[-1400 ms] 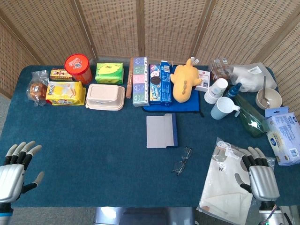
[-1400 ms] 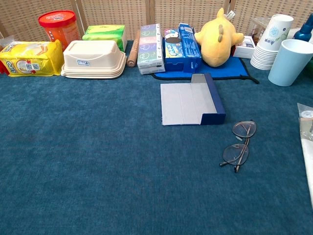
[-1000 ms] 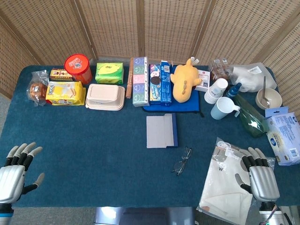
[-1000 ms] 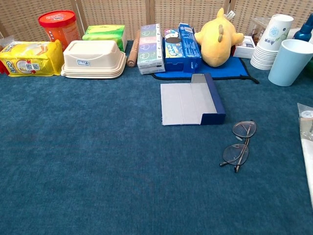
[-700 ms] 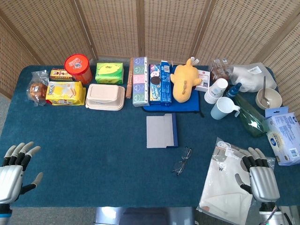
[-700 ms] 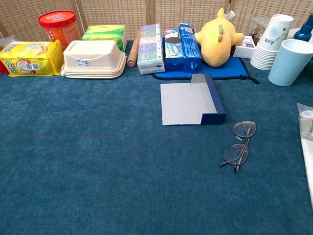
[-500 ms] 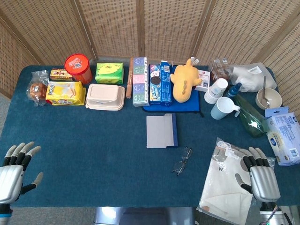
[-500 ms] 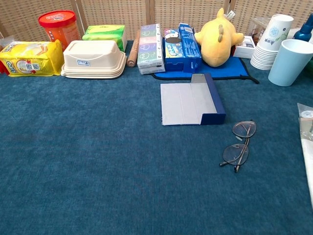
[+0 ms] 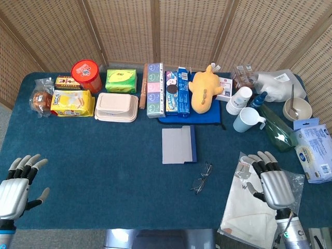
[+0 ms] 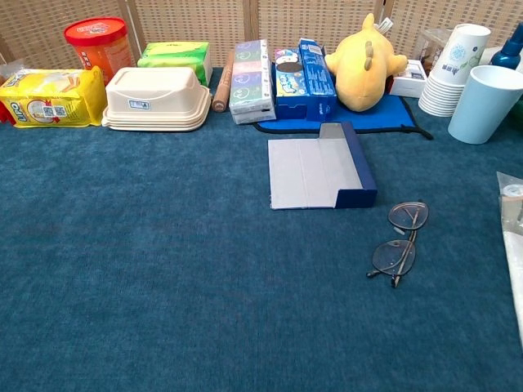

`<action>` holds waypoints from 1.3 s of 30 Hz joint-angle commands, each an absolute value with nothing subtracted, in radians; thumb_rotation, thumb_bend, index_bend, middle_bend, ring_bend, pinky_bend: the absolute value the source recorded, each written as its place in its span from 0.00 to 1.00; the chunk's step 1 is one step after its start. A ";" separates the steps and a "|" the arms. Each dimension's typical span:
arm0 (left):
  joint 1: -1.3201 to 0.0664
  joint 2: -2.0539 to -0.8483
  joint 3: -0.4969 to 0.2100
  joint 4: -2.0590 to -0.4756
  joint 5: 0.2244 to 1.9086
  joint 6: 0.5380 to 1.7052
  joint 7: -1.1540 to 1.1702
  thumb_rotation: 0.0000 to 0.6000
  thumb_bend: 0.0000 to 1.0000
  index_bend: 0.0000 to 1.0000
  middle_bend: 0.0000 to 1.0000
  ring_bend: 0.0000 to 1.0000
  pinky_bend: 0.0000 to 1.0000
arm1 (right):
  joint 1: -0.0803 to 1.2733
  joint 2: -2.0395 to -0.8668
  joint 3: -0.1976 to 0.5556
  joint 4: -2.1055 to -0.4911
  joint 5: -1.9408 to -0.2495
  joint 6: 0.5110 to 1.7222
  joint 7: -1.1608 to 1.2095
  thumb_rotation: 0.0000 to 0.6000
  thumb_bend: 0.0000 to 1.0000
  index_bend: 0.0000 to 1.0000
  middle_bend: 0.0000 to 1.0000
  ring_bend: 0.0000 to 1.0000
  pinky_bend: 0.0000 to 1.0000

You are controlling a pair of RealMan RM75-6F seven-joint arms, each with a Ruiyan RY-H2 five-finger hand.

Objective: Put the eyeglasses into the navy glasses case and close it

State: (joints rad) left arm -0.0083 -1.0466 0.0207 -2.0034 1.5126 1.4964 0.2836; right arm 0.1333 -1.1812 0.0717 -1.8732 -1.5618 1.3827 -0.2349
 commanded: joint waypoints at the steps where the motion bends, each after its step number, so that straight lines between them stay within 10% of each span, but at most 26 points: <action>1: -0.016 -1.046 0.014 -1.995 1.498 1.486 0.289 1.00 0.28 0.17 0.11 0.05 0.00 | 0.204 -1.196 0.111 -1.889 -1.535 1.302 -0.250 1.00 0.29 0.22 0.22 0.13 0.12; 13: -0.039 -1.058 -0.008 -1.957 1.431 1.450 0.282 1.00 0.28 0.17 0.11 0.05 0.00 | 0.475 -1.381 0.252 -1.851 -1.367 1.066 -0.391 1.00 0.24 0.17 0.20 0.12 0.12; 39: -0.051 -1.048 -0.016 -1.895 1.395 1.432 0.211 1.00 0.28 0.15 0.10 0.05 0.00 | 0.778 -1.676 0.303 -1.642 -0.965 1.004 -0.680 1.00 0.09 0.00 0.06 0.02 0.12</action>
